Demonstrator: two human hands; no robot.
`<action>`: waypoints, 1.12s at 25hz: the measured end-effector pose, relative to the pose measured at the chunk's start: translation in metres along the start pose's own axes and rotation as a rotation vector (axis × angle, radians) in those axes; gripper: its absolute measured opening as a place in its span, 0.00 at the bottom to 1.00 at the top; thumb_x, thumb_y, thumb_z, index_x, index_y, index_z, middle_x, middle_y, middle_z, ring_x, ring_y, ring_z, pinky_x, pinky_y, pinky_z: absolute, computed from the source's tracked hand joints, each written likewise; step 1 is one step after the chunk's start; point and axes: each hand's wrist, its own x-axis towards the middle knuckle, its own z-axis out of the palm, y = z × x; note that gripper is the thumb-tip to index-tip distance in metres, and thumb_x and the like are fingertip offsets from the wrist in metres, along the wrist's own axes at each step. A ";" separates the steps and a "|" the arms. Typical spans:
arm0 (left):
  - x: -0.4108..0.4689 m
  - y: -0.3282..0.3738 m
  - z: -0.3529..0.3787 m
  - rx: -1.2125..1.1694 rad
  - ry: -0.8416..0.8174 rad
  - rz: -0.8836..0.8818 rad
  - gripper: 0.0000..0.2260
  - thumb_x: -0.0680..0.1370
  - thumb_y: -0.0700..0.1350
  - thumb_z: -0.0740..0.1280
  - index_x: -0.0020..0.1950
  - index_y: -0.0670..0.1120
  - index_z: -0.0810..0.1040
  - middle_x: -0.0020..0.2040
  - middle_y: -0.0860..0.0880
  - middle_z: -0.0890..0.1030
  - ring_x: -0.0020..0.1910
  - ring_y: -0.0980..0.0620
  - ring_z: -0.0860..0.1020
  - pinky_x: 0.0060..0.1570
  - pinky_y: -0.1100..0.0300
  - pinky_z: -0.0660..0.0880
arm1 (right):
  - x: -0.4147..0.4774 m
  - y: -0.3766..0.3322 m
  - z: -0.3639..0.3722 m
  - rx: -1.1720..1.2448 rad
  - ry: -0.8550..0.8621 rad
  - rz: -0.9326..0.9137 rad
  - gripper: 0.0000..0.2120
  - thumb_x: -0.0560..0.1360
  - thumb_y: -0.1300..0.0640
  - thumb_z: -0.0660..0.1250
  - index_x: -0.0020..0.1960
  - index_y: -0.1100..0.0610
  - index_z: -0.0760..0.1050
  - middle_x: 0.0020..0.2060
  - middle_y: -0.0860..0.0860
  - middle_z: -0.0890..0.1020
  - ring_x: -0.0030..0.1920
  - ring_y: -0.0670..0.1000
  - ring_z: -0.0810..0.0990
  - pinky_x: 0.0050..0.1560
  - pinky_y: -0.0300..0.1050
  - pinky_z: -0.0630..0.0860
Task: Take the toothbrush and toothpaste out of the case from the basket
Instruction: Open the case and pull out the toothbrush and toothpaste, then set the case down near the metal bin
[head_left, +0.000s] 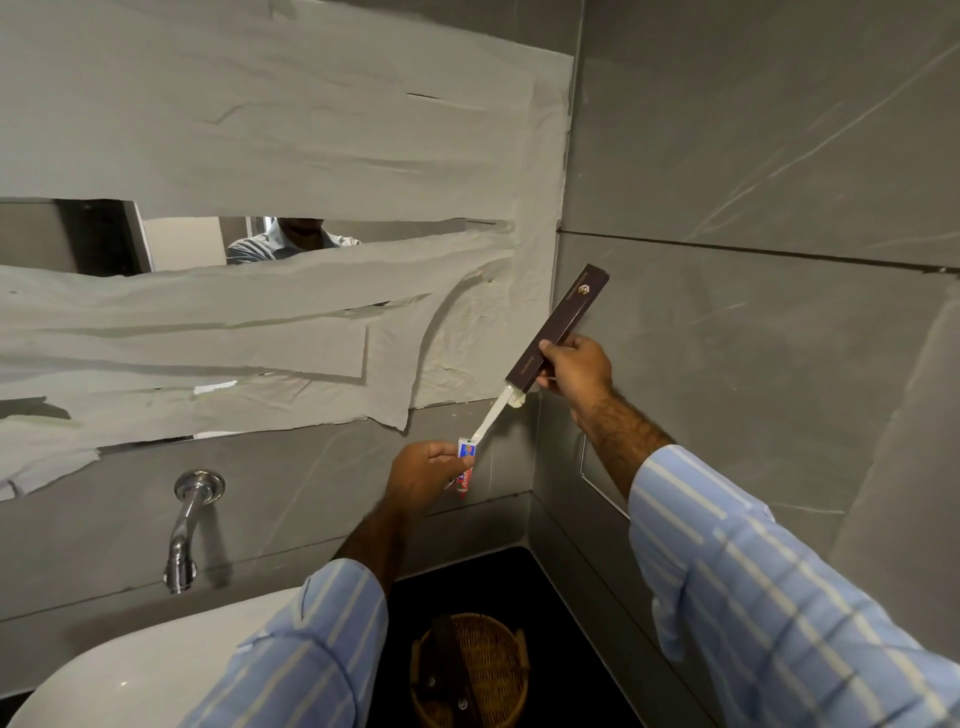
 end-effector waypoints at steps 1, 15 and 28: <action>-0.002 -0.006 -0.002 0.025 -0.013 -0.004 0.10 0.74 0.47 0.73 0.51 0.42 0.86 0.40 0.46 0.85 0.39 0.48 0.81 0.44 0.53 0.79 | -0.001 -0.001 -0.005 -0.003 0.033 -0.014 0.15 0.77 0.55 0.69 0.62 0.60 0.78 0.53 0.56 0.86 0.48 0.54 0.87 0.42 0.44 0.84; -0.043 -0.070 0.072 -0.121 -0.328 -0.424 0.06 0.76 0.40 0.73 0.48 0.38 0.83 0.43 0.38 0.84 0.41 0.43 0.84 0.51 0.46 0.82 | -0.098 0.155 -0.073 -0.226 -0.064 0.414 0.12 0.79 0.60 0.66 0.54 0.68 0.80 0.43 0.63 0.82 0.37 0.56 0.83 0.35 0.49 0.81; -0.169 -0.155 0.186 0.001 -0.799 -0.759 0.11 0.74 0.35 0.74 0.54 0.38 0.76 0.49 0.36 0.82 0.36 0.46 0.86 0.30 0.52 0.83 | -0.252 0.287 -0.186 -0.353 0.047 0.882 0.14 0.78 0.54 0.67 0.59 0.61 0.79 0.42 0.55 0.84 0.36 0.49 0.82 0.31 0.37 0.78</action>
